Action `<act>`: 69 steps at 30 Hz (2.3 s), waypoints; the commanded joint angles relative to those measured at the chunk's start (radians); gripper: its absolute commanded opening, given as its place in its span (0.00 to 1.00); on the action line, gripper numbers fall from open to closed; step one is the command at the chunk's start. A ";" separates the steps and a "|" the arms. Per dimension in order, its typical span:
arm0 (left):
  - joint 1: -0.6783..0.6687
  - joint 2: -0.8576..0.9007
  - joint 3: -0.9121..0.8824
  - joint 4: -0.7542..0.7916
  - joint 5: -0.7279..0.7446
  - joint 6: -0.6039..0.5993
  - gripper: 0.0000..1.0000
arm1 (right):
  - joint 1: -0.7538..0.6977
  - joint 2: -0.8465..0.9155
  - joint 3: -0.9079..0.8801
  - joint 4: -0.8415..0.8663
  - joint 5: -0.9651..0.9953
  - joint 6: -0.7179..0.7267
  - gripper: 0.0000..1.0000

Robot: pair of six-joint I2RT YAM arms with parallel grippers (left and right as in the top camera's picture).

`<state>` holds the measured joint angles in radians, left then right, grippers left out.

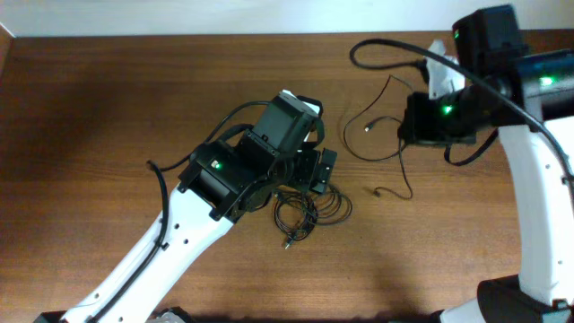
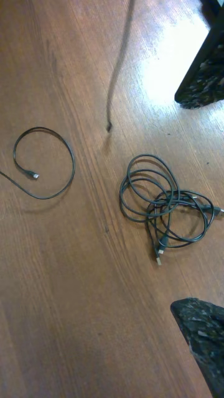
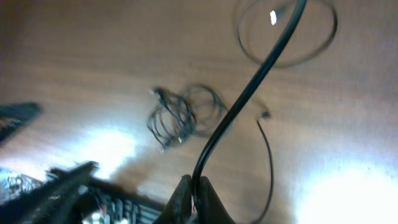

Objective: Untangle cables

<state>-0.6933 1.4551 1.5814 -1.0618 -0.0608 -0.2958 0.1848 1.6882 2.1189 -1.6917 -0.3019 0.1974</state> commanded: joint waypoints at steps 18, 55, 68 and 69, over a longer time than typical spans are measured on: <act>0.002 0.005 0.003 0.002 -0.011 -0.010 0.99 | 0.008 0.003 -0.344 0.163 -0.057 -0.010 0.04; 0.002 0.005 0.003 0.001 -0.011 -0.010 0.99 | 0.179 0.066 -0.347 0.316 0.280 0.178 0.89; 0.002 0.005 0.003 0.001 -0.011 -0.010 0.99 | -0.223 0.295 -0.339 0.391 0.223 0.176 0.95; 0.002 0.005 0.003 0.001 -0.011 -0.010 0.99 | -0.223 0.323 -0.341 0.391 0.224 0.182 0.88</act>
<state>-0.6933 1.4551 1.5814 -1.0622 -0.0608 -0.2958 -0.0441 1.9598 1.7870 -1.3003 -0.0544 0.3668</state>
